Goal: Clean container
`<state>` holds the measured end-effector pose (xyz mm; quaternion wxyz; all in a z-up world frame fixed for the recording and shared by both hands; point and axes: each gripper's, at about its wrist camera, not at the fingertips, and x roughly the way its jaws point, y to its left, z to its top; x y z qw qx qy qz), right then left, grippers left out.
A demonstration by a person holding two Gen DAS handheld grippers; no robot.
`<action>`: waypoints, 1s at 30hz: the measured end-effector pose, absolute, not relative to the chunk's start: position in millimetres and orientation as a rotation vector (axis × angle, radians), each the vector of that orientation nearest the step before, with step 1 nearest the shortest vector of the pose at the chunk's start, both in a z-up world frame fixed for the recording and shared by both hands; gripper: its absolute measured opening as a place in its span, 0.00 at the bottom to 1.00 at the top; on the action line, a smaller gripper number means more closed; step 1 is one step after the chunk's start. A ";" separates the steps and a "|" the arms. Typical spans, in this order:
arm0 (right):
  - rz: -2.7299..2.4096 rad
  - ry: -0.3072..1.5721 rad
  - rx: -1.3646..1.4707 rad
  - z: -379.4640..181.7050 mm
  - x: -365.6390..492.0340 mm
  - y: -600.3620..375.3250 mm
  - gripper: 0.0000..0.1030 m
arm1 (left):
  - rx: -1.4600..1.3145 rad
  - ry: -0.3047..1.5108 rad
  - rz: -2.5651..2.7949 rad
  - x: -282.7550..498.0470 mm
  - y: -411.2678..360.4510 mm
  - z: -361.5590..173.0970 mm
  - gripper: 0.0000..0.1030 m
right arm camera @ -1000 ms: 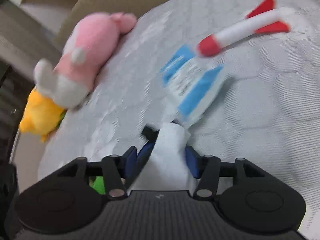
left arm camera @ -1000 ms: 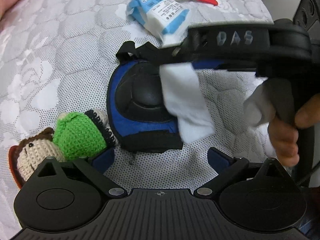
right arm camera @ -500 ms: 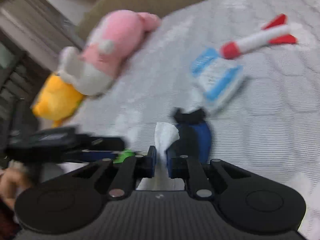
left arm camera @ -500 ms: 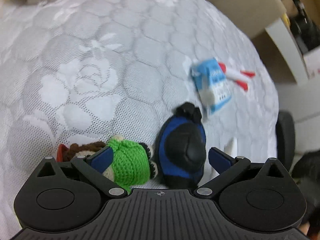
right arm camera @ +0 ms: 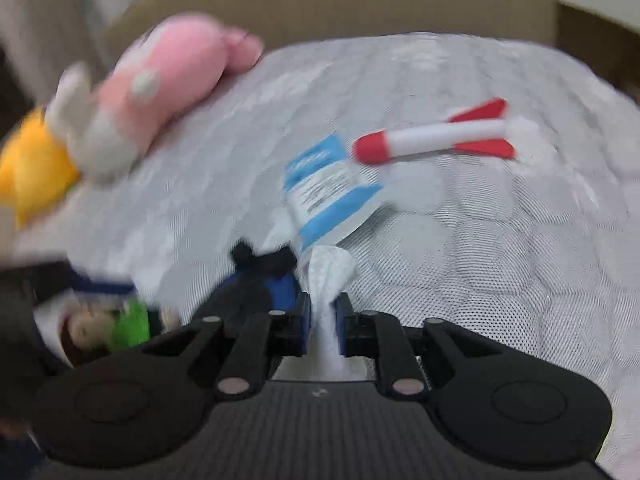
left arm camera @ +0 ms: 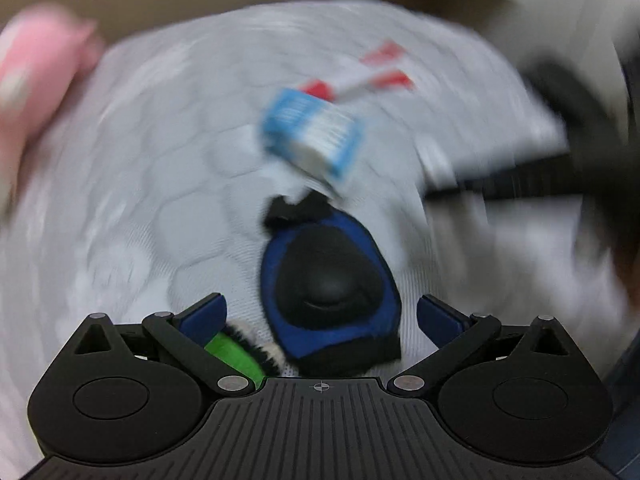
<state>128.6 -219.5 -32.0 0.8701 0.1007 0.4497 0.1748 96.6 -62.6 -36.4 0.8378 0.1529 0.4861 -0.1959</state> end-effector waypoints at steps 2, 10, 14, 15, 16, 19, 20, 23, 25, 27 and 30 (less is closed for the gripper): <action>0.351 0.940 0.248 -34.8 131.4 -226.2 0.20 | 0.422 1.059 -0.422 96.2 -81.1 -54.9 1.00; 0.319 0.975 0.235 -47.4 137.9 -229.9 0.21 | 0.430 1.071 -0.412 115.6 -97.7 -78.9 0.93; 0.291 0.964 0.286 -49.3 141.3 -239.2 0.21 | 0.065 1.141 -0.473 132.5 -68.1 -70.1 0.89; 0.289 0.967 0.294 -50.3 141.4 -240.7 0.21 | -0.063 1.165 -0.497 136.5 -57.7 -68.7 0.89; 0.286 0.969 0.306 -51.0 141.7 -242.6 0.21 | -0.190 1.195 -0.534 139.0 -49.0 -69.9 0.89; 0.344 0.946 0.488 -49.8 142.4 -256.7 0.21 | -0.516 1.280 -0.636 143.1 -28.8 -77.8 0.90; 0.392 0.931 0.612 -49.4 142.8 -264.6 0.21 | -0.573 1.311 -0.657 142.5 -26.6 -82.3 0.90; 0.476 0.912 0.783 -52.2 144.9 -271.7 0.20 | -0.489 1.377 -0.627 137.4 -31.4 -90.0 0.91; 0.483 0.937 0.780 -57.1 146.5 -268.7 0.20 | -0.423 1.379 -0.620 133.7 -34.7 -88.0 0.91; 0.483 0.968 0.760 -61.6 148.5 -265.6 0.20 | -0.394 1.377 -0.609 130.7 -34.9 -84.4 0.91; 0.466 1.007 0.681 -64.0 150.9 -258.9 0.20 | -0.358 1.387 -0.567 126.8 -30.7 -82.5 0.91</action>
